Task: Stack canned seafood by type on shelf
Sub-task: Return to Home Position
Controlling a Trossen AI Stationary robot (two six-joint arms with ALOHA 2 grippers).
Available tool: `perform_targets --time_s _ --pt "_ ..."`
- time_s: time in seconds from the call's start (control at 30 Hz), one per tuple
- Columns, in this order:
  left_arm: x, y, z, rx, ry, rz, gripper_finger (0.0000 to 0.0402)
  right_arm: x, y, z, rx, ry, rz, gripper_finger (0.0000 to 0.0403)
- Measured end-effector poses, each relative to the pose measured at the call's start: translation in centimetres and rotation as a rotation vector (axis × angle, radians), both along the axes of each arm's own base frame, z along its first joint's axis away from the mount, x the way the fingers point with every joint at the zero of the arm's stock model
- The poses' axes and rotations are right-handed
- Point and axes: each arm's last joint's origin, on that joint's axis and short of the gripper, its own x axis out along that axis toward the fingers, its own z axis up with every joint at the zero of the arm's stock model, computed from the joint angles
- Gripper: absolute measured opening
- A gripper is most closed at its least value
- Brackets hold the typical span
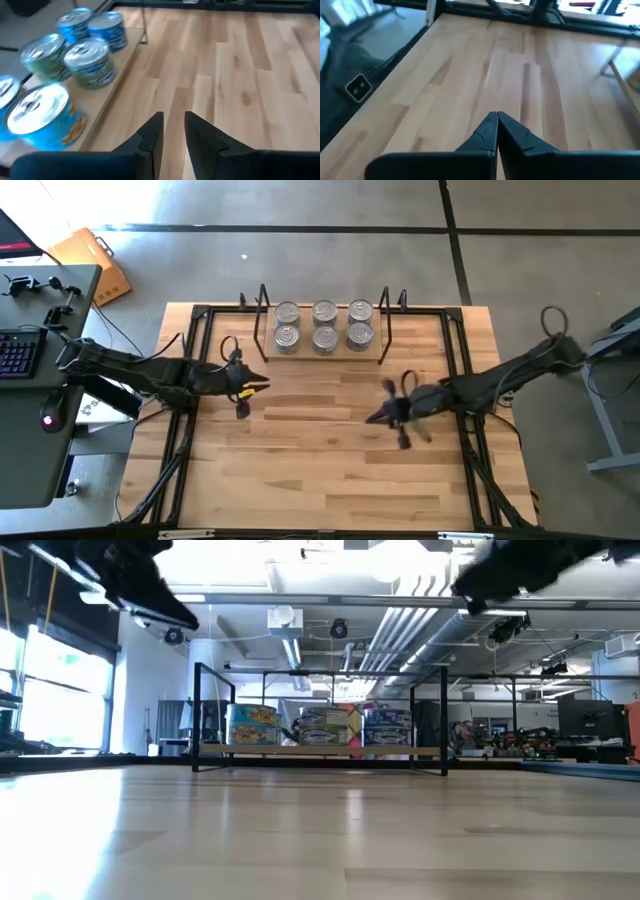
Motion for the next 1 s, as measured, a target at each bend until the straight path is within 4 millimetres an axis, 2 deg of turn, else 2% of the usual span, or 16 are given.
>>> perform_targets --time_s 0.23,0.4,0.73,0.9,1.0 --pt "-2.8 1.1 -1.3 0.031 -0.066 0.121 0.0068 -5.1 -4.2 -2.9 0.178 -0.175 -0.155 0.0" --pt "-4.6 1.9 -1.6 0.012 -0.153 0.171 0.0068 -7.4 -5.7 -4.8 0.288 -0.209 -0.085 0.0" --pt "-7.6 2.6 -2.2 0.017 -0.25 0.194 0.0068 -9.9 -6.4 -7.2 0.345 -0.275 -0.068 0.0" --pt "-8.8 2.6 -2.2 -0.005 -0.327 0.199 0.0068 -10.6 -6.3 -8.8 0.407 -0.227 -0.082 0.0" --pt "-9.5 2.7 -1.9 -0.021 -0.381 0.2 0.0068 -11.0 -6.2 -9.6 0.453 -0.136 -0.062 0.0"
